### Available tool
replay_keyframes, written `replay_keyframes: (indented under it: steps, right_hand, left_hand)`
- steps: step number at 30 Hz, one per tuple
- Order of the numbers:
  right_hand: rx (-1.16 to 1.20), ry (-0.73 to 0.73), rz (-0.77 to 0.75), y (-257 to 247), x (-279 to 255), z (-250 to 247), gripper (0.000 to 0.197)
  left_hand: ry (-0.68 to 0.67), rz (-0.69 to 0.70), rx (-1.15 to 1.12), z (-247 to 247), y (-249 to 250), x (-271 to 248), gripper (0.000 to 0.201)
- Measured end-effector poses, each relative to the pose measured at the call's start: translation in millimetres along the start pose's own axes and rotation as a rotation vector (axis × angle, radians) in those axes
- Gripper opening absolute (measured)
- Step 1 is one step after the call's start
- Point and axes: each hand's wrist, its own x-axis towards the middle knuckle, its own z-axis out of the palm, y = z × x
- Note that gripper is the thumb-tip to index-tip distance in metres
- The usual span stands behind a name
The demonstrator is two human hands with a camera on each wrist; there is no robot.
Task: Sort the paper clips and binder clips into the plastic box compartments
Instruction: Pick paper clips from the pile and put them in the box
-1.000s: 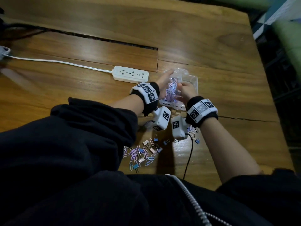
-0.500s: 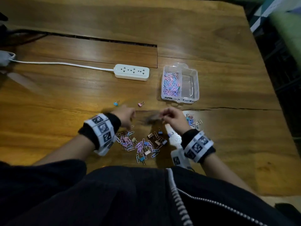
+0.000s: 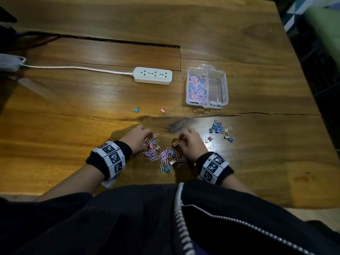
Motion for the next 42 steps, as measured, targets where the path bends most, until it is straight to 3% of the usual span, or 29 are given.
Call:
replay_keyframes:
  steps: [3,6,13,16,21,24,27,30,33,37,42]
  right_hand:
    - [-0.033,-0.095,-0.091,-17.0,0.1,13.3,0.025]
    - [-0.104,-0.174,-0.090,-31.6,3.1,28.6,0.036]
    - [-0.163,-0.137,-0.088,-41.0,5.7,33.3,0.024]
    - [-0.098,-0.126,-0.063,-39.8,8.3,28.3,0.018]
    - [0.084,-0.008,0.020,-38.6,22.6,13.5,0.017]
    - [0.119,0.107,0.041,-36.6,29.1,11.5,0.019]
    - [0.076,0.088,-0.026,-34.8,22.2,14.9,0.021]
    - [0.009,-0.065,-0.159,-32.6,11.0,25.3,0.021]
    - [-0.104,-0.175,-0.211,-32.7,6.4,33.8,0.034]
    - [-0.196,-0.197,-0.177,-34.6,7.4,35.5,0.048]
    - [-0.155,-0.134,-0.135,-30.4,9.2,23.5,0.033]
  left_hand:
    - [0.002,0.046,-0.025,-2.2,-1.5,0.3,0.051]
    - [-0.027,0.105,0.013,-1.3,-2.9,-1.9,0.048]
    - [0.044,0.150,0.119,1.8,-4.6,-1.1,0.022]
    - [0.110,0.150,0.013,-3.4,-6.2,2.8,0.018]
    - [0.251,0.080,-0.176,-13.1,-8.8,8.3,0.029]
    - [0.098,0.134,-0.048,-9.5,-10.8,3.3,0.031]
    - [-0.117,0.212,0.089,-0.4,-14.8,-4.0,0.028]
    - [-0.112,0.249,0.167,6.4,-18.3,-7.7,0.026]
    - [-0.101,0.253,0.134,6.8,-18.4,-9.0,0.020]
    - [-0.088,0.217,-0.002,-1.9,-19.1,-8.4,0.016]
    - [-0.193,0.250,0.013,-4.6,-18.2,-8.6,0.031]
